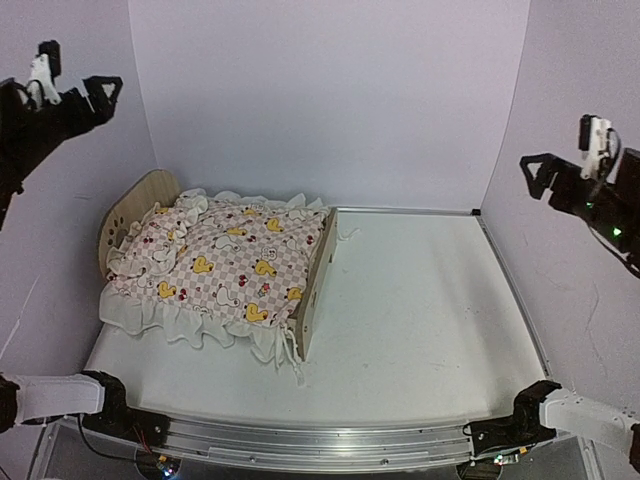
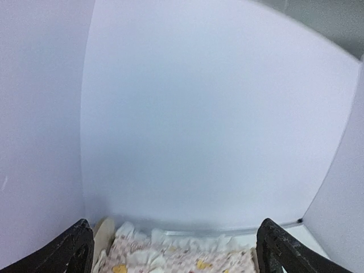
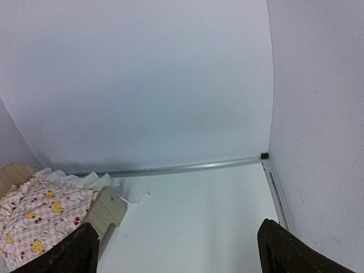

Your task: Set up the pet bed

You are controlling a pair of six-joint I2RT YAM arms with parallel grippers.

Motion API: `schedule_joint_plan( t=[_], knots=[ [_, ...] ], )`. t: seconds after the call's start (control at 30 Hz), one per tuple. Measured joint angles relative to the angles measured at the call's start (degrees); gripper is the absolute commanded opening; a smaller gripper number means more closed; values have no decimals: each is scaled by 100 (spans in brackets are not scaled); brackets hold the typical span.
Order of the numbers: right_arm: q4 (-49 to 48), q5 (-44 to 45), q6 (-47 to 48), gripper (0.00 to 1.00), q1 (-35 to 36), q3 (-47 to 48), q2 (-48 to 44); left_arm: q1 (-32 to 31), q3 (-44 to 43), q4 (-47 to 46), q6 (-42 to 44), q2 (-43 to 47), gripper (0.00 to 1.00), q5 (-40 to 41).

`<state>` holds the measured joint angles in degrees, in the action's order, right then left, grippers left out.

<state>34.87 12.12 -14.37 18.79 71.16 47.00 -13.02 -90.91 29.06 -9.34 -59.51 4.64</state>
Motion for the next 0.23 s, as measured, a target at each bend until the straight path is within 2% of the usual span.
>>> schedule_joint_plan(
  t=[0.23],
  knots=[
    [-256,-595,520,98,4,1012,-1019,0,-435,-678,190,907,99,-730]
  ],
)
